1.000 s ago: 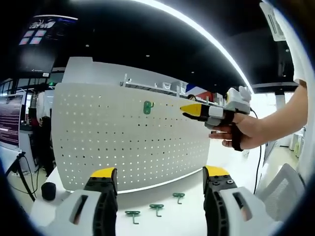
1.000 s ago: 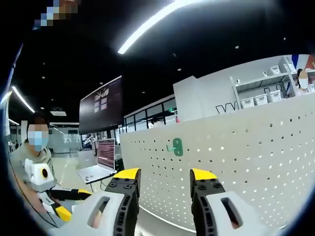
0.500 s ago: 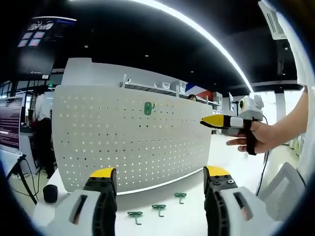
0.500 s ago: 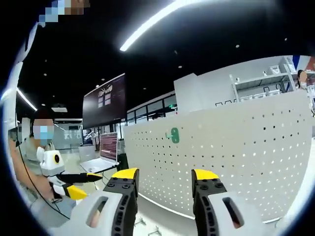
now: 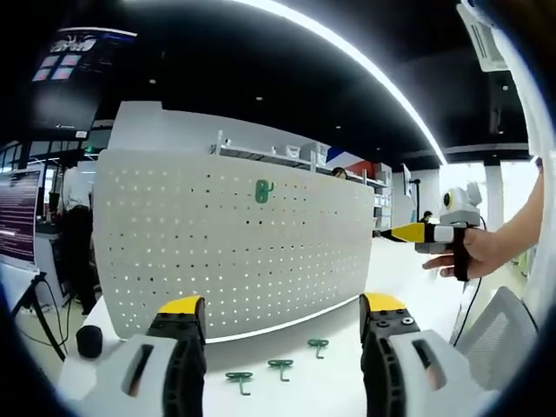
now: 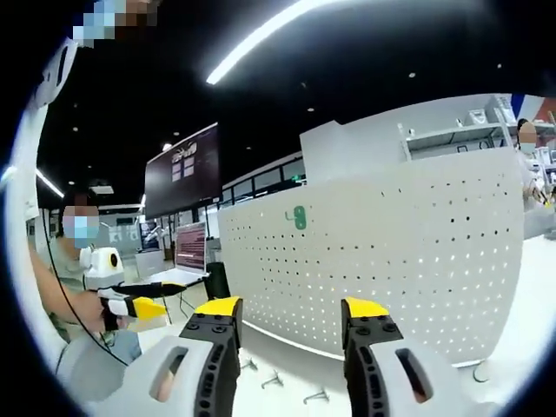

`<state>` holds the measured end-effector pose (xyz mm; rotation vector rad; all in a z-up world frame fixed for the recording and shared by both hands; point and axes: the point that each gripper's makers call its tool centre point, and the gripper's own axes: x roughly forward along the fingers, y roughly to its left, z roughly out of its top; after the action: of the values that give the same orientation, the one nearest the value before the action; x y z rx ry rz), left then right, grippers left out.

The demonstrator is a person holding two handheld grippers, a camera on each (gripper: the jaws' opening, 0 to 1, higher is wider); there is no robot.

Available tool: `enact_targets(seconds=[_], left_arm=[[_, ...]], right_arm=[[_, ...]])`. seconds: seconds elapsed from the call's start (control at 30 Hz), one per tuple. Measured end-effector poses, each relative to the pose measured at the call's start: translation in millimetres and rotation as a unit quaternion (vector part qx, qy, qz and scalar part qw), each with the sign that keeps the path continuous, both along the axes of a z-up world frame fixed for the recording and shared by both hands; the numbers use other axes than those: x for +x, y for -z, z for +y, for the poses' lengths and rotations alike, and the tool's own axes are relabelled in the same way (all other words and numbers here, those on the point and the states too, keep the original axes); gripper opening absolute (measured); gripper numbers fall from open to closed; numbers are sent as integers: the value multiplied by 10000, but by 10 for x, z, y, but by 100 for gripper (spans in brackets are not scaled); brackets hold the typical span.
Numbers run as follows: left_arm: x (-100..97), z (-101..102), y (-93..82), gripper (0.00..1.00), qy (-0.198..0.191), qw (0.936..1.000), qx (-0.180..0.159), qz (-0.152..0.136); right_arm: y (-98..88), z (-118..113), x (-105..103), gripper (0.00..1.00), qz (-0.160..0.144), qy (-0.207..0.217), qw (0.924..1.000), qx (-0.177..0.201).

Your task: Insert the hook assembly into the mounting plate slot until the hook locks in place.

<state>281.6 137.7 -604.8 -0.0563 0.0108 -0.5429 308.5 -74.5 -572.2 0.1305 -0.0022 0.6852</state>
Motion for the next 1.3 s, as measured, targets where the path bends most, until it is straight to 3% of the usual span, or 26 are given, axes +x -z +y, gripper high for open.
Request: enact_targets(seconds=[0.13,0.2,0.53,1.3], left_arm=[[13,34,98,73,-82,9998,165,116],[10,34,62,73,-72,9999,8,87],[-21,46,2,74,-7,10000,75,27],[-49,115,76,75,-16,9997,172,143]], right_arm=[[40,-71,-39,44,47,94,9999,13],[61,-102,-62,45,45,131,9999,25],[160,-239,-160,46,95,271,9996,-23],[334,-383,-313,46,258,479,9985,49]])
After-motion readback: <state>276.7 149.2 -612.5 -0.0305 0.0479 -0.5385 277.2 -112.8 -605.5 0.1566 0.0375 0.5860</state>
